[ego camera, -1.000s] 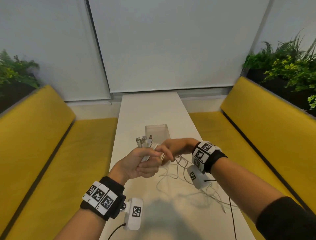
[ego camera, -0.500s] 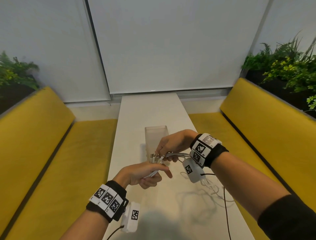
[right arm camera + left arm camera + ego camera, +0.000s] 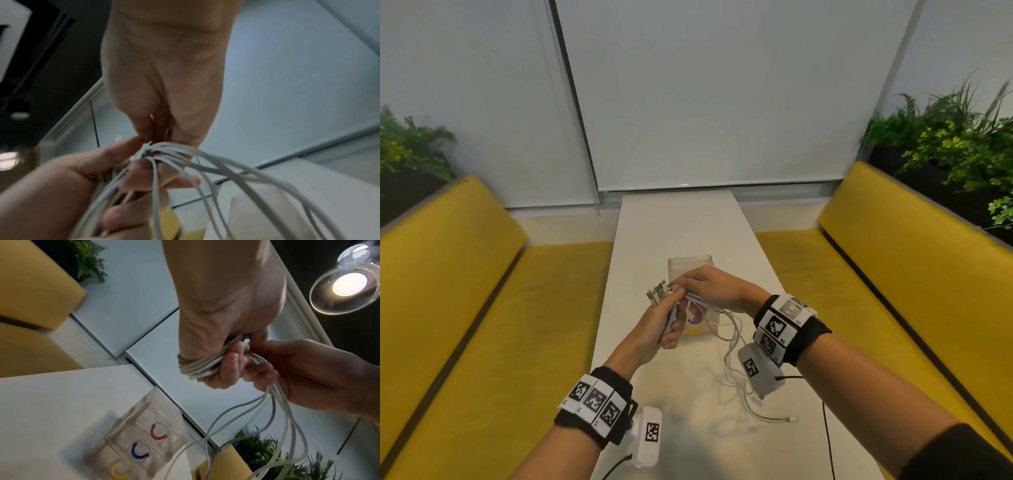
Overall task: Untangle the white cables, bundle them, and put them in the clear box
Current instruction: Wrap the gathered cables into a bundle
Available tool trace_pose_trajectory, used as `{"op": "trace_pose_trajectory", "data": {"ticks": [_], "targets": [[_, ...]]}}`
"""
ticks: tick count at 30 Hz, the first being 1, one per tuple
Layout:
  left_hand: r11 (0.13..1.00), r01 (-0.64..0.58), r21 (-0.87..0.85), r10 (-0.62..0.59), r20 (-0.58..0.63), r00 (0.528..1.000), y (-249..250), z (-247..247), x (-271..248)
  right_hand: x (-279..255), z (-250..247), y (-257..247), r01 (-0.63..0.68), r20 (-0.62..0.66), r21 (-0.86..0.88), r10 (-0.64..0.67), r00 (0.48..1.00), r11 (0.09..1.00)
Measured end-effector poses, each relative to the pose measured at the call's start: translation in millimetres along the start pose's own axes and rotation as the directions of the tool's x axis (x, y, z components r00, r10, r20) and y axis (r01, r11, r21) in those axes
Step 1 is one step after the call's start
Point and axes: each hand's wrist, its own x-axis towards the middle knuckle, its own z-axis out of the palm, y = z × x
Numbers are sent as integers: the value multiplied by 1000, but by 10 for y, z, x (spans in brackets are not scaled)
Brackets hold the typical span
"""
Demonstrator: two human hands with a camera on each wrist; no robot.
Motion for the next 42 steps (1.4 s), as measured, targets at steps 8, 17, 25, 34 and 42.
{"op": "trace_pose_trajectory", "data": {"ticks": [8, 17, 25, 34, 42], "targets": [[992, -80, -96, 59, -204, 977, 87, 99, 37, -72, 150, 4, 90, -133, 165, -69, 989, 982], [987, -147, -64, 123, -281, 952, 185, 112, 79, -123, 238, 64, 224, -308, 10, -210, 928, 975], [977, -209, 49, 210, -423, 882, 231, 257, 46, -223, 329, -14, 164, -303, 270, -77, 950, 949], [932, -360, 50, 324, -565, 759, 287, 228, 148, -169, 365, 8, 69, -107, 76, -60, 992, 995], [886, -464, 0, 370, -604, 706, 478, 216, 247, -200, 434, 47, 30, 21, 372, -41, 999, 928]]}}
